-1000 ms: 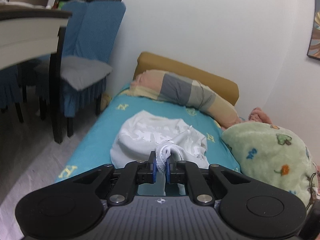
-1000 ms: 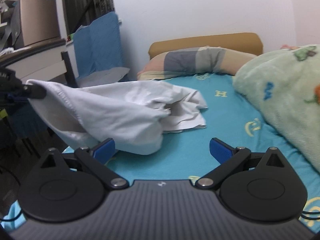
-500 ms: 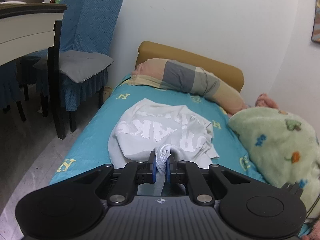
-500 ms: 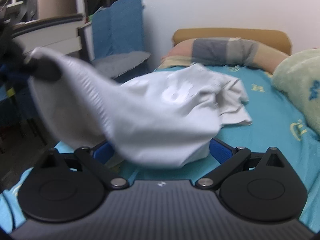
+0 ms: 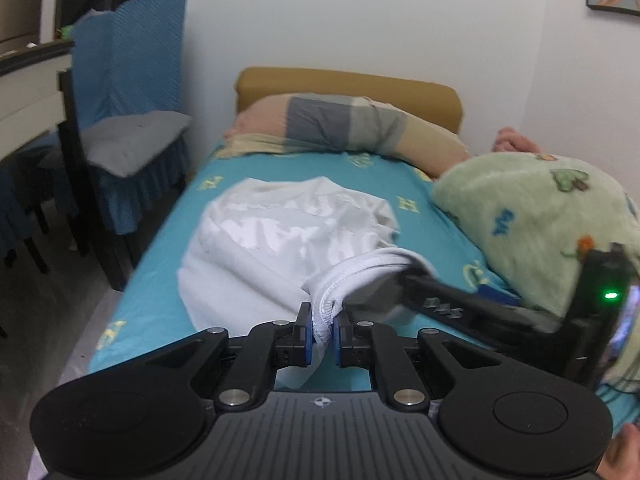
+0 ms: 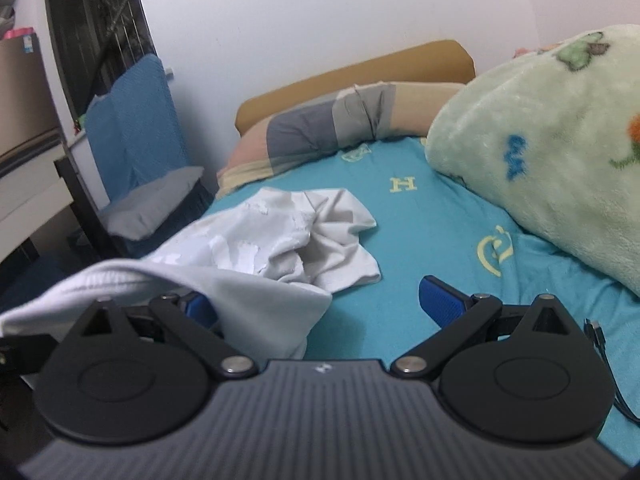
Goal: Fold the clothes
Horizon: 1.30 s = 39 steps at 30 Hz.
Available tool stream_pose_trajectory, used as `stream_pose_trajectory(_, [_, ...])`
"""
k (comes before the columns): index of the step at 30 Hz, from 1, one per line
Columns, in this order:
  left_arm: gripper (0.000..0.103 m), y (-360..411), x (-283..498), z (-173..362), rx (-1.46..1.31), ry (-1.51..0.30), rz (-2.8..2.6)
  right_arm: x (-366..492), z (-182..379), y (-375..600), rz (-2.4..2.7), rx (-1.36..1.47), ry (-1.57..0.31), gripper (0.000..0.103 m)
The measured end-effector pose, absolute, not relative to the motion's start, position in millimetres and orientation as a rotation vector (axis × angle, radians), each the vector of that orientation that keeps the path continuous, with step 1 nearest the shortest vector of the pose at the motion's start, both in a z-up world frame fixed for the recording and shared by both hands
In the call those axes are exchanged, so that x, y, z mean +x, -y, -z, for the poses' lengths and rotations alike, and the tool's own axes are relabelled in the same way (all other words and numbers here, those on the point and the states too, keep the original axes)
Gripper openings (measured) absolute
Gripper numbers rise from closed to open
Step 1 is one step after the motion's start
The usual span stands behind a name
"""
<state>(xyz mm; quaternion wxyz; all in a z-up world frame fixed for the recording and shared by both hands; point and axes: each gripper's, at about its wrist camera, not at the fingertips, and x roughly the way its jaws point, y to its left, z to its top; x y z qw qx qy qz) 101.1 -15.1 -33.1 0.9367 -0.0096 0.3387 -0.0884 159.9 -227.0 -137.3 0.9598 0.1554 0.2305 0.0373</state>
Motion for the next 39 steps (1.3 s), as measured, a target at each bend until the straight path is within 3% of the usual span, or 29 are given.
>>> stream_pose_trajectory(12, [0.010,1.9,108.0,60.9,-0.102,-0.784,0.230,167.0,154.1,205.0,-0.040,0.265,-0.620,0.103])
stream_pose_trajectory(21, [0.010,-19.7,115.0,69.2,-0.218,-0.839,0.277,174.3,159.1,202.8,0.002,0.262,-0.613,0.103])
stream_pose_trajectory(39, [0.010,-33.8,121.4,61.2,-0.310,-0.718,0.115,174.0,157.5,199.5,-0.002,0.237,-0.552,0.103])
